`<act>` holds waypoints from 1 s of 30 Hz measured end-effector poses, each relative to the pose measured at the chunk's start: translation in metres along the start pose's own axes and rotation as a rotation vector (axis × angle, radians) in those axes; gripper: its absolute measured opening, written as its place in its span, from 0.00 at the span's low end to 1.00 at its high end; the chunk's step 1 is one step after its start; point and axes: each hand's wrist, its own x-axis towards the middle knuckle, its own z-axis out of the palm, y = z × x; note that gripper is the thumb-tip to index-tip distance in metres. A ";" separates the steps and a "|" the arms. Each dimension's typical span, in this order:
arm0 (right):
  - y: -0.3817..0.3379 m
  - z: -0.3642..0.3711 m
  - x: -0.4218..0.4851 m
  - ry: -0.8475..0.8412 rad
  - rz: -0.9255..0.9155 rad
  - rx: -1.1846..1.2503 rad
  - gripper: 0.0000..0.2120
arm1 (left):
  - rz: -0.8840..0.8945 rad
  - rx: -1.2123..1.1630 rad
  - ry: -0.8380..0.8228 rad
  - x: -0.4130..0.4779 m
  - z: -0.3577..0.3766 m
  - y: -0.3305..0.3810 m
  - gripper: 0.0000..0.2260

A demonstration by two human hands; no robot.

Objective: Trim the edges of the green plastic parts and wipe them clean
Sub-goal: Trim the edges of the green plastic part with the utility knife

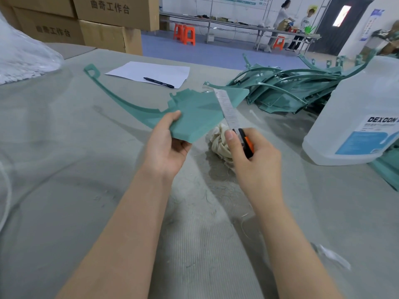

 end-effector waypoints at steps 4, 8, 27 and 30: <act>-0.001 0.002 -0.001 -0.008 -0.037 -0.012 0.12 | 0.015 -0.003 0.012 0.000 -0.001 0.001 0.07; -0.001 0.000 -0.001 -0.027 -0.054 -0.015 0.12 | 0.012 -0.014 0.018 0.001 -0.002 0.000 0.07; -0.003 0.002 -0.003 -0.020 -0.080 0.001 0.11 | 0.009 0.001 0.040 0.006 -0.004 -0.002 0.06; -0.002 0.001 -0.002 -0.013 -0.050 -0.013 0.10 | 0.002 0.023 0.027 0.006 -0.004 -0.003 0.05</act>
